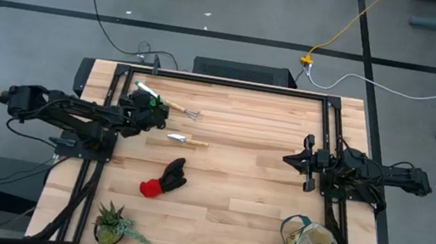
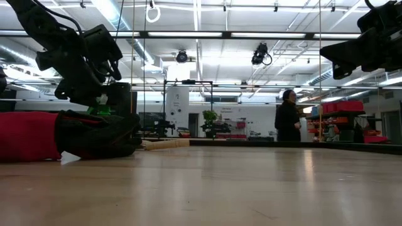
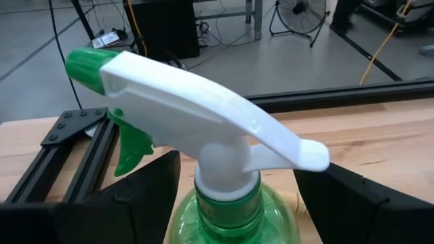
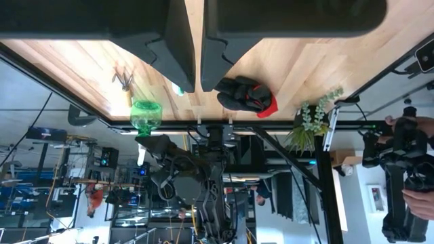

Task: Pick & Place Garden tools in Gardening bag
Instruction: Put the green spray bottle into the gardening bag

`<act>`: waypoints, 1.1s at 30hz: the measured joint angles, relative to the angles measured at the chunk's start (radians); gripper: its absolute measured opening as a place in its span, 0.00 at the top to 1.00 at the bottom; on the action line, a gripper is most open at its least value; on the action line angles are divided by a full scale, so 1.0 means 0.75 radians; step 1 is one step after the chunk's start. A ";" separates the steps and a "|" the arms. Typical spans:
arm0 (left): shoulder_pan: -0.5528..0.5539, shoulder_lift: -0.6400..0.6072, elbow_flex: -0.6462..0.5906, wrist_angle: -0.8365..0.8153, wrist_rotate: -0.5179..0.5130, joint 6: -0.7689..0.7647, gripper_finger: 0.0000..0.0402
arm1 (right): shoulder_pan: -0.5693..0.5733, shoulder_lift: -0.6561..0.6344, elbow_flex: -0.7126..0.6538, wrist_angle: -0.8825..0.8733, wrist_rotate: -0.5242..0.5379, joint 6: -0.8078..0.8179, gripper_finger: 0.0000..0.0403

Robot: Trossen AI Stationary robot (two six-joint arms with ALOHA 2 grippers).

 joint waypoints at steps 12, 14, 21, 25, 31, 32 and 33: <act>0.000 0.009 0.000 0.007 -0.032 -0.016 0.51 | 0.000 0.000 0.000 0.000 0.000 0.000 0.93; 0.000 0.009 0.000 0.007 -0.032 -0.014 0.57 | 0.000 0.000 0.001 0.000 0.000 -0.001 0.93; -0.001 0.008 0.000 0.009 -0.031 -0.015 0.65 | 0.000 0.000 0.000 0.000 0.000 0.000 0.93; -0.018 0.007 0.000 0.007 -0.023 -0.012 0.58 | 0.000 0.000 0.000 0.000 0.000 0.000 0.93; -0.035 0.005 0.000 0.006 -0.016 -0.009 0.53 | 0.000 0.000 0.000 0.000 0.000 0.000 0.93; -0.035 0.005 0.000 0.005 -0.016 -0.009 0.54 | 0.000 0.000 0.000 0.000 0.000 0.000 0.93; -0.035 0.005 0.000 0.002 -0.016 -0.009 0.55 | 0.000 0.000 0.000 0.000 0.000 0.000 0.93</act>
